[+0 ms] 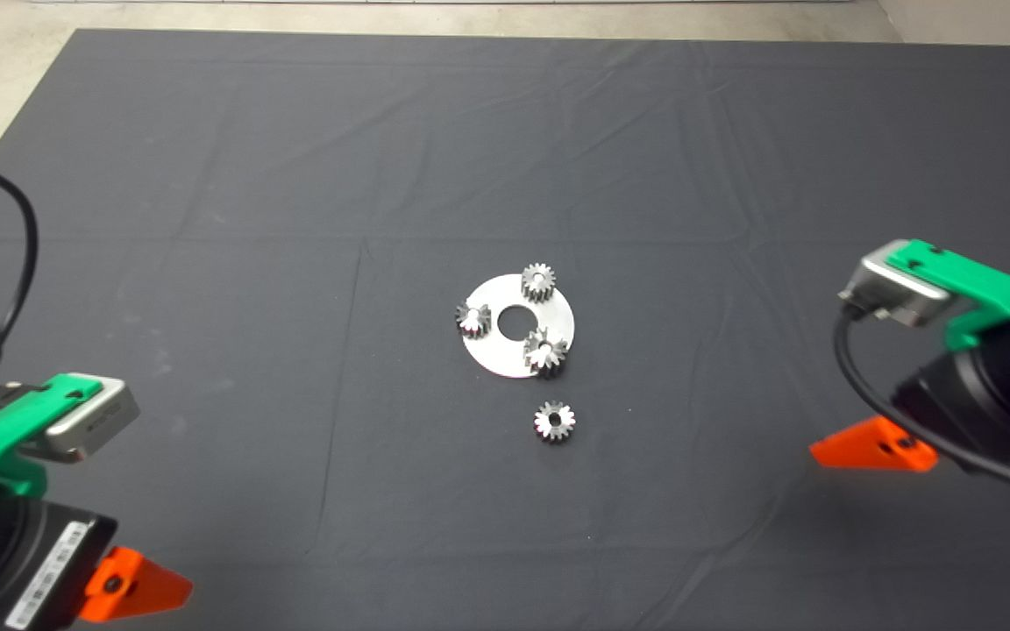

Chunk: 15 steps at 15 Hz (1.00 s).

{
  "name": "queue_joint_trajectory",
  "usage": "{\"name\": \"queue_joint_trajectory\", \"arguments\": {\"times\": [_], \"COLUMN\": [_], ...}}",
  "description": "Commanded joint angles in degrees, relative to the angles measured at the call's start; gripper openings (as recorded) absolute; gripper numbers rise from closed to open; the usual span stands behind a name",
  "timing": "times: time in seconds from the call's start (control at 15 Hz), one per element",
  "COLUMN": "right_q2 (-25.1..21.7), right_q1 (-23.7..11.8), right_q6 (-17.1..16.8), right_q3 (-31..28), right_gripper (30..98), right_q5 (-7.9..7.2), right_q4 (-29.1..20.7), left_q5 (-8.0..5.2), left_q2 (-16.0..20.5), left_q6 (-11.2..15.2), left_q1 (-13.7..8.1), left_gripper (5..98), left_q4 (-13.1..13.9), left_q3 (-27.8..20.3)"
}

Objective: Remove an incorrectly installed larger gear and replace it with the correct smaller gear

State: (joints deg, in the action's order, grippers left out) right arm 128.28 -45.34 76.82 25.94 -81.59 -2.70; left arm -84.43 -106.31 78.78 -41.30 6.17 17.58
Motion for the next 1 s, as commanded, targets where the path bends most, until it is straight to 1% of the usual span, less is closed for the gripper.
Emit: {"name": "queue_joint_trajectory", "arguments": {"times": [0.0,0.07,0.2,0.33,0.47,0.53,0.6,0.73,0.87,0.93], "right_q2": [11.47,14.37,19.72,27.28,34.26,36.32,38.15,40.88,42.36,42.29], "right_q1": [3.46,4.29,4.73,4.82,5.50,6.04,6.93,8.16,9.14,10.40], "right_q6": [-6.89,-8.59,-12.33,-15.62,-18.05,-19.32,-20.83,-22.99,-23.03,-23.03], "right_q3": [13.26,16.37,25.06,34.23,42.86,46.20,48.48,49.45,50.16,50.24], "right_gripper": [97.8,97.8,97.8,97.8,97.8,97.8,97.8,97.8,97.8,97.8], "right_q5": [0.10,0.03,-0.06,-0.27,-1.09,-1.29,-1.27,-1.25,-1.29,-1.38], "right_q4": [4.75,6.19,6.74,6.65,6.56,6.26,5.52,4.72,4.62,4.46], "left_q5": [-0.29,-0.32,-0.38,-0.38,-0.38,-0.38,-0.38,-0.38,-0.38,-0.38], "left_q2": [0.20,0.18,0.44,0.53,0.53,0.53,0.53,0.44,0.44,0.44], "left_q6": [-0.11,-0.11,-0.03,0.06,0.06,0.06,0.06,0.06,0.06,0.06], "left_q1": [-0.54,-0.54,-0.54,-0.54,-0.54,-0.54,-0.54,-0.54,-0.54,-0.54], "left_gripper": [98.2,98.2,98.2,98.2,98.2,98.2,98.2,98.2,98.2,98.2], "left_q4": [0.95,0.95,0.95,0.95,0.95,0.95,0.95,0.95,0.95,0.90], "left_q3": [-0.46,-0.37,-0.46,-0.46,-0.54,-0.54,-0.54,-0.63,-0.63,-0.63]}}
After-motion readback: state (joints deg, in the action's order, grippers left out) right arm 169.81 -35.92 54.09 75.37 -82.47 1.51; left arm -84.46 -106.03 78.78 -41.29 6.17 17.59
